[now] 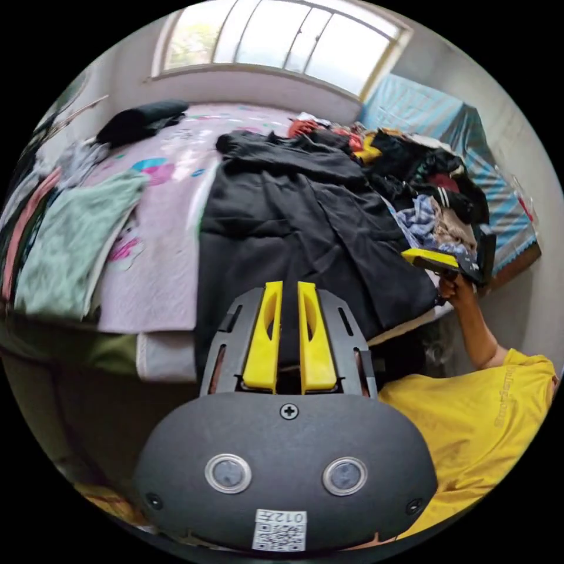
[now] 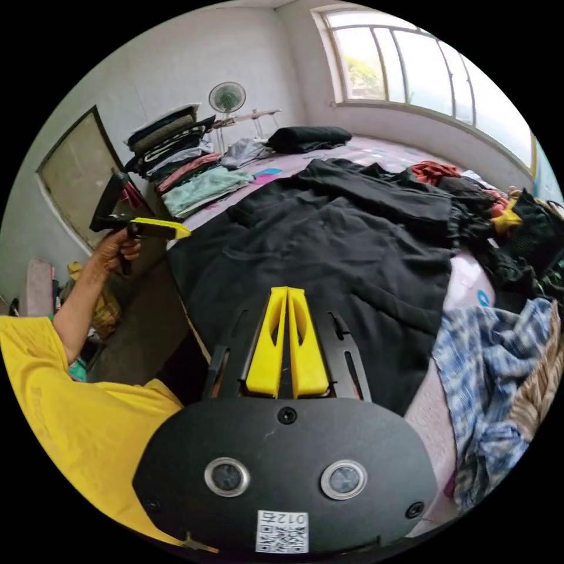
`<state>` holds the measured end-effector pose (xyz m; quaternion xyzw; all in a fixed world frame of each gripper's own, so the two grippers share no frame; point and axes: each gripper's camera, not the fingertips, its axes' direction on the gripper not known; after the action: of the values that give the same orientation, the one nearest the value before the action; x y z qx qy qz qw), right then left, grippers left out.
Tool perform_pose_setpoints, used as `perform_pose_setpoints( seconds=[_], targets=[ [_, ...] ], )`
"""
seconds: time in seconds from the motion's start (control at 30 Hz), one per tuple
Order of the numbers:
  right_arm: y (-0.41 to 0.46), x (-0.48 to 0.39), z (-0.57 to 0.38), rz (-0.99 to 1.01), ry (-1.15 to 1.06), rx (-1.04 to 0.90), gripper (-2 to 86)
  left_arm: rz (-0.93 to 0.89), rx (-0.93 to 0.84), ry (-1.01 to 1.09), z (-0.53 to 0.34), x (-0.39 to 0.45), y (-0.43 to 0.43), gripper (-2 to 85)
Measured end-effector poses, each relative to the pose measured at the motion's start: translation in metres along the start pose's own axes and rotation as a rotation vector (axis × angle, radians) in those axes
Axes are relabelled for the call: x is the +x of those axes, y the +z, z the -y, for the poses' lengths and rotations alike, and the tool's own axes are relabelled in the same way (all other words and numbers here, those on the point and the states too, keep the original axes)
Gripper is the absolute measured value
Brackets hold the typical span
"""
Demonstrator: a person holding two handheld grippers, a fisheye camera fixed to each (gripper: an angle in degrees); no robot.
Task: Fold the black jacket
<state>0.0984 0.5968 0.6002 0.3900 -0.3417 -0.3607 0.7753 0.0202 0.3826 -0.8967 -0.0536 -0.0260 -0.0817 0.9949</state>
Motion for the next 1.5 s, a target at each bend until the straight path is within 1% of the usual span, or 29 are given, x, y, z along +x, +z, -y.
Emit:
perform_pose_setpoints(
  seconds=[0.03,0.07,0.13,0.3,0.37,0.7,0.83,0.87,0.93,1.0,1.07,1.13,1.23,1.3,1.37,1.4,1.43,1.5],
  targets=[
    [0.020,-0.007,0.018,0.047,0.006,-0.044,0.8,0.017,-0.043,0.053,0.023,0.015,0.016,1.0],
    [0.039,-0.016,0.034,0.098,0.000,-0.083,0.8,0.036,-0.060,0.072,0.033,0.022,0.024,0.9],
    [0.063,-0.027,0.054,0.138,-0.007,-0.110,0.8,0.105,-0.139,0.076,0.058,0.036,0.050,0.5],
    [0.118,-0.035,0.087,0.151,0.056,-0.184,0.6,0.151,-0.171,0.052,0.060,0.040,0.057,0.3],
    [0.143,-0.032,0.089,0.166,0.067,-0.276,0.5,0.144,-0.168,0.039,0.054,0.036,0.053,0.3],
    [0.127,-0.009,0.054,0.244,0.079,-0.265,0.5,0.003,-0.116,-0.003,0.026,0.004,0.023,0.2],
    [0.099,0.009,0.057,0.248,0.090,-0.094,0.4,0.146,-0.071,-0.003,0.030,0.006,-0.001,0.4],
    [0.096,0.017,0.060,0.223,0.090,-0.080,0.4,0.157,-0.061,-0.009,0.032,0.004,-0.004,0.4],
    [0.098,0.030,0.068,0.173,0.094,-0.096,0.4,0.128,-0.043,-0.014,0.047,-0.004,-0.010,0.4],
    [0.104,0.046,0.077,0.169,0.106,-0.096,0.4,0.098,-0.042,0.004,0.071,-0.006,-0.009,0.4],
    [0.116,0.066,0.094,0.212,0.129,-0.091,0.4,0.133,-0.032,0.038,0.102,-0.004,-0.008,0.4],
    [0.127,0.077,0.108,0.227,0.122,-0.092,0.5,0.223,-0.052,0.042,0.145,-0.013,0.003,0.4],
    [0.149,0.092,0.123,0.236,0.125,-0.176,0.5,0.245,-0.116,-0.006,0.185,-0.041,0.026,0.4],
    [0.157,0.098,0.125,0.235,0.127,-0.232,0.4,0.253,-0.172,-0.061,0.196,-0.063,0.040,0.3],
    [0.158,0.105,0.127,0.237,0.142,-0.273,0.3,0.300,-0.242,-0.144,0.196,-0.085,0.052,0.3],
    [0.158,0.107,0.128,0.239,0.146,-0.283,0.3,0.266,-0.253,-0.173,0.192,-0.097,0.055,0.2],
    [0.157,0.110,0.130,0.241,0.142,-0.299,0.3,0.213,-0.226,-0.203,0.185,-0.107,0.051,0.1],
    [0.157,0.114,0.133,0.249,0.142,-0.312,0.2,0.171,-0.205,-0.242,0.175,-0.119,0.045,0.1]
  ],
)
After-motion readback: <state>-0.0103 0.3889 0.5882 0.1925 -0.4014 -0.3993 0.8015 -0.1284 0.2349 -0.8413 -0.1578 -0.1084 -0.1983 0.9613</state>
